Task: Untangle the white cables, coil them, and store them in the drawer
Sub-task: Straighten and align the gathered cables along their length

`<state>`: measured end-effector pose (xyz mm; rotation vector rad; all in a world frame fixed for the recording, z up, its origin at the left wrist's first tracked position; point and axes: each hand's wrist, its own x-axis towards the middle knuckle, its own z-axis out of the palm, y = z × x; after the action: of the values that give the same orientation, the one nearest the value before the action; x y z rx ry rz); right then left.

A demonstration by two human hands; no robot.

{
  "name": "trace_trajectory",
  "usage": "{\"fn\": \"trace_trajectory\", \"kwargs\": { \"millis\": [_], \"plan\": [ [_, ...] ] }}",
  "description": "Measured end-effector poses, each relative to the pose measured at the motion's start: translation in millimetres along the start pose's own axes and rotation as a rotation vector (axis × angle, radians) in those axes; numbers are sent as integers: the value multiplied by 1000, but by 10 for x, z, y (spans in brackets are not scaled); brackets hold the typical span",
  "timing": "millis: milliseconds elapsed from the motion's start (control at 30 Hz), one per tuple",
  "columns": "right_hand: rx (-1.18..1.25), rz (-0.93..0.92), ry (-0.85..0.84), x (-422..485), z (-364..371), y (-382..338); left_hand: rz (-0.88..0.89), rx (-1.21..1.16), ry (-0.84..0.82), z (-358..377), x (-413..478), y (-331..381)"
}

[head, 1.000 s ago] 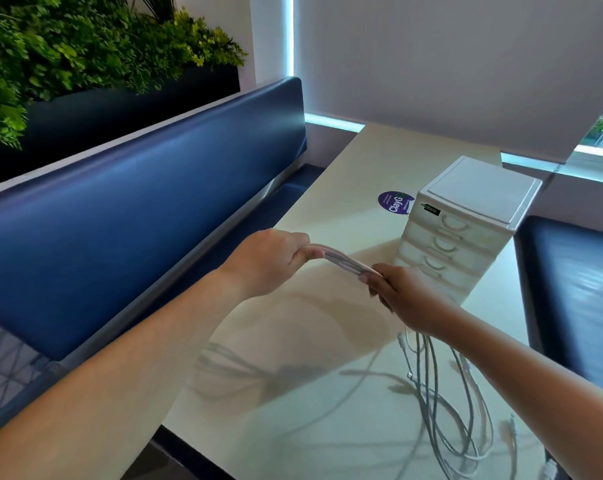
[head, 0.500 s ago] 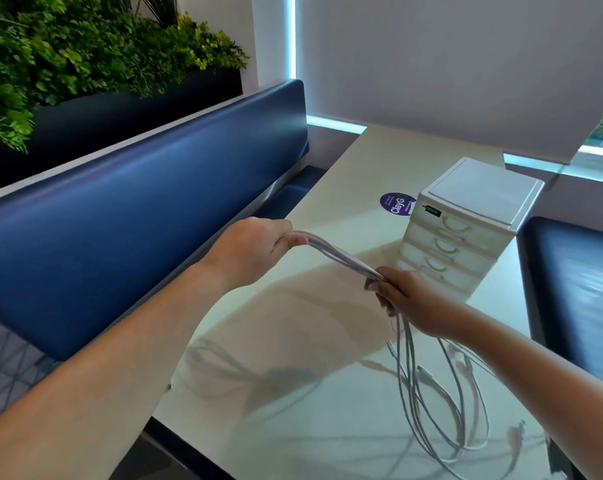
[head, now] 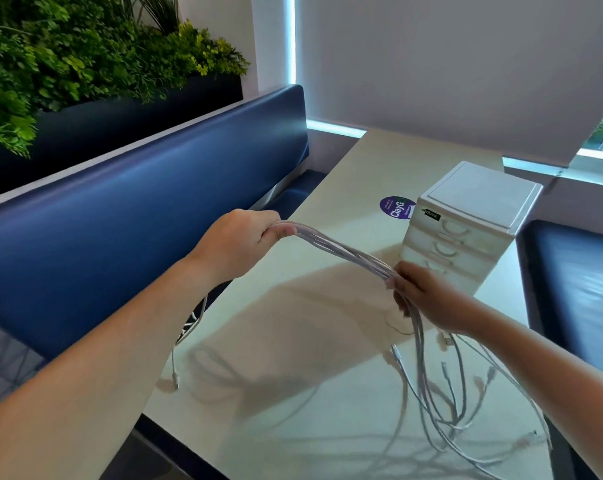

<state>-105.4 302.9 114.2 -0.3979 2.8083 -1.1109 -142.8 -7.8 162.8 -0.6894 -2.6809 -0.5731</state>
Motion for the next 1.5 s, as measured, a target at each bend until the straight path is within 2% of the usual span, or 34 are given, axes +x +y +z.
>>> {"fn": "trace_trajectory", "kwargs": {
  "millis": [67, 300, 467, 667, 867, 1033, 1133, 1300, 1433, 1500],
  "plan": [
    [123, 53, 16, 13, -13, 33, -4, 5, 1, -22, -5, -8],
    [89, -26, 74, -11, -5, -33, -48, -34, -22, -11, -9, -28],
    [299, 17, 38, 5, -2, -27, -85, -76, -30, -8, -22, -13],
    [366, 78, -9, 13, -16, -55, -90, -112, -31, 25, -21, 29],
    [252, 48, -11, 36, -1, 39, -103, -142, -37, 27, -21, 51],
    [481, 19, -4, 1, 2, -54, -109, -163, -51, 33, -41, 105],
    [459, 26, 24, 10, -10, -90, -113, -189, -59, 42, -42, 138],
    [260, -14, 41, 79, 0, -30, -109, -198, -81, 44, -36, 182],
    [237, -35, 30, 66, 28, -65, -105, -219, -74, 41, -26, 201],
    [109, -80, 39, 52, 60, -69, -104, -229, -72, 42, -26, 212]
  ]
}}
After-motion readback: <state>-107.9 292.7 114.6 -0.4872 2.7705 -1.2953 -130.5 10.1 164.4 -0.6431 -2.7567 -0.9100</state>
